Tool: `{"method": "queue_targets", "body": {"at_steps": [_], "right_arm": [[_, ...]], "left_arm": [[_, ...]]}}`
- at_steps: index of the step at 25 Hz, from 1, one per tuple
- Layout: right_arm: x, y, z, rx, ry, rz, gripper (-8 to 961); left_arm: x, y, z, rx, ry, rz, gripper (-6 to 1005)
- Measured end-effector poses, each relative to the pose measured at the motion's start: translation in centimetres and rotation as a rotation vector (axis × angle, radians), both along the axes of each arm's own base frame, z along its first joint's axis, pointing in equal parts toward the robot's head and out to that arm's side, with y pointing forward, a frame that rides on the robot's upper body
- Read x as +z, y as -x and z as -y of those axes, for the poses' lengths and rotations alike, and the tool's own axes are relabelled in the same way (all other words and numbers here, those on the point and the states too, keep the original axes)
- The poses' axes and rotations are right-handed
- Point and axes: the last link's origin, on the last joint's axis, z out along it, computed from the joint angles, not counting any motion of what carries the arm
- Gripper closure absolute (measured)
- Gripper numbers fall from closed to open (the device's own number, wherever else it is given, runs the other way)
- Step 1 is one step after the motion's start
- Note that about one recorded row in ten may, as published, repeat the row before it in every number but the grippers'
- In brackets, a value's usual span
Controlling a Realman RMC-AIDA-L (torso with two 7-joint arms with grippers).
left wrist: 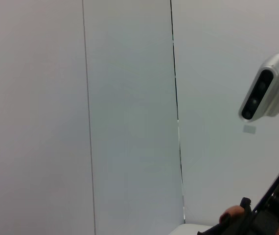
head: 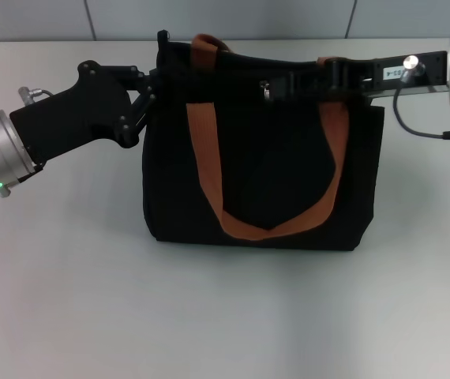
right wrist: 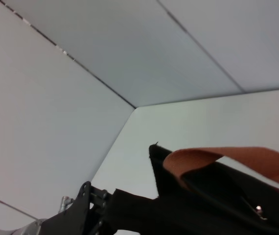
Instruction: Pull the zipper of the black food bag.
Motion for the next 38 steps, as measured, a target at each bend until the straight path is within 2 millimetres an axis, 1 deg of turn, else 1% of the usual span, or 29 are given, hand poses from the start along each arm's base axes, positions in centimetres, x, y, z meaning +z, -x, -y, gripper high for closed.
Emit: {"method": "queue_targets", "body": {"at_steps": [3,8,14,16,22,24,25,29,35,38], "right_arm": [[-0.7,0.4,-0.3,0.003,0.020,0.001,657],[-1.3,1.0,-0.9,0.008,0.011,0.020,659],[-2.4,1.3,-1.3,-0.007,0.033,0.020,661],[-2.5,1.3,-1.4,-0.010,0.028,0.019,662],[-2.4,1.1,-1.5,-0.017,0.010,0.019,824],[-2.3,1.0,-1.4,-0.012,0.004,0.029,956],[-2.3,1.0,-1.4,-0.012,0.004,0.029,956],[-1.0,0.4,-1.1,-0.015,-0.045,0.089,954],[2.7,-0.8,0.2,-0.059,-0.184,0.182,941],[3.6,-1.2,0.8,-0.069,-0.214,0.180,934]], "left_arm": [[0.0,0.0,0.0,-0.002,0.001,0.001,973],[0.0,-0.1,0.1,-0.006,0.003,0.004,973],[0.0,-0.1,0.2,-0.011,0.003,0.006,973],[0.0,-0.2,0.2,-0.012,0.003,0.008,973],[0.0,-0.2,0.2,-0.014,0.001,0.012,973],[0.1,-0.2,0.2,-0.014,0.000,0.014,973],[0.1,-0.2,0.2,-0.014,0.000,0.015,973],[0.1,-0.3,0.2,-0.015,-0.001,0.018,973],[0.2,-0.3,0.1,-0.015,-0.003,0.019,974],[0.2,-0.3,0.1,-0.015,-0.003,0.019,974]]}}
